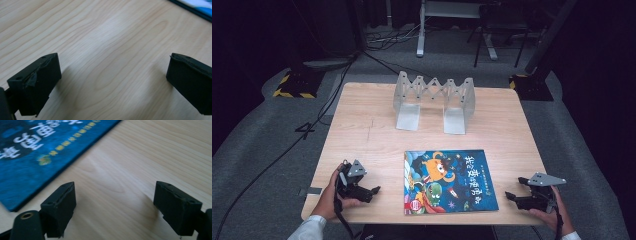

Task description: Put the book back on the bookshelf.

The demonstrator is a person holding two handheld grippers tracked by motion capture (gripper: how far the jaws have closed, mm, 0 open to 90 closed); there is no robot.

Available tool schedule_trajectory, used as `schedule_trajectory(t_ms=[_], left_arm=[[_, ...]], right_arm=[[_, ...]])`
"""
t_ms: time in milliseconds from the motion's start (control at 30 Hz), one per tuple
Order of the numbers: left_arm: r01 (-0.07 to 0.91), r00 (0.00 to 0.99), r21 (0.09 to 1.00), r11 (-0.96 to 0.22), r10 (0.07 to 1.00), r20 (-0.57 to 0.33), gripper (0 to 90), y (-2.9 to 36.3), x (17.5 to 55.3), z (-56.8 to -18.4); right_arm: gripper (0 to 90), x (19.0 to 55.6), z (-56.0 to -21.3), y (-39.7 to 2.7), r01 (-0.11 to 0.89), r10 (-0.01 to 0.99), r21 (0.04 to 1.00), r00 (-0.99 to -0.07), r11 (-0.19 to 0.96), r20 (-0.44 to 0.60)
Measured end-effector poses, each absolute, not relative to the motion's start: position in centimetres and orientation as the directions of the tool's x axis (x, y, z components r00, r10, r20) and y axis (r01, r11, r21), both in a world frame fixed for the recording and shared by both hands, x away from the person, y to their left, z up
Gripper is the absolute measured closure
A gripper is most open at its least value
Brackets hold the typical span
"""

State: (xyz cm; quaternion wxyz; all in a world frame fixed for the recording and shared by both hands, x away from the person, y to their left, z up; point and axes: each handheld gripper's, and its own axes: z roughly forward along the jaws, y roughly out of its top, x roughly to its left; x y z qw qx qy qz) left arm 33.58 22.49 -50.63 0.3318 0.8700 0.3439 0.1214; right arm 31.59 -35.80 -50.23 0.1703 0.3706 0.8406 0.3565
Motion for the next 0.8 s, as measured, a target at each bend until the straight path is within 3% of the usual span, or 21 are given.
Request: schedule_trajectory(t_ms=[67, 200, 400, 533, 667, 800], left_arm=[[0.499, 0.757, 0.663, -0.559, 0.653, -0.019, 0.1, 21.6, 33.6, -50.6], [0.47, 0.787, 0.662, -0.584, 0.616, -0.016, 0.0, 20.5, 33.6, -50.6], [0.435, 0.823, 0.663, -0.61, 0.568, -0.016, 0.1, 18.8, 33.6, -50.6], [0.409, 0.845, 0.664, -0.627, 0.534, -0.017, 0.1, 17.6, 33.5, -50.6], [0.386, 0.863, 0.665, -0.64, 0.505, -0.015, 0.4, 16.1, 32.9, -50.6], [0.381, 0.867, 0.663, -0.644, 0.499, -0.013, 0.5, 15.9, 32.7, -50.6]], right_arm=[[23.7, 31.1, -50.1, -34.7, 0.483, 0.716, 0.728, -0.698, 0.486, -0.016], [24.2, 30.5, -49.8, -33.0, 0.453, 0.668, 0.726, -0.744, 0.518, -0.012], [22.1, 29.4, -49.3, -31.3, 0.422, 0.606, 0.742, -0.795, 0.521, 0.028], [19.5, 29.2, -49.6, -30.3, 0.403, 0.592, 0.729, -0.806, 0.553, -0.003], [20.7, 29.7, -49.9, -30.2, 0.45, 0.605, 0.732, -0.793, 0.511, 0.065], [22.7, 29.4, -49.9, -30.0, 0.438, 0.559, 0.712, -0.825, 0.549, 0.076]])
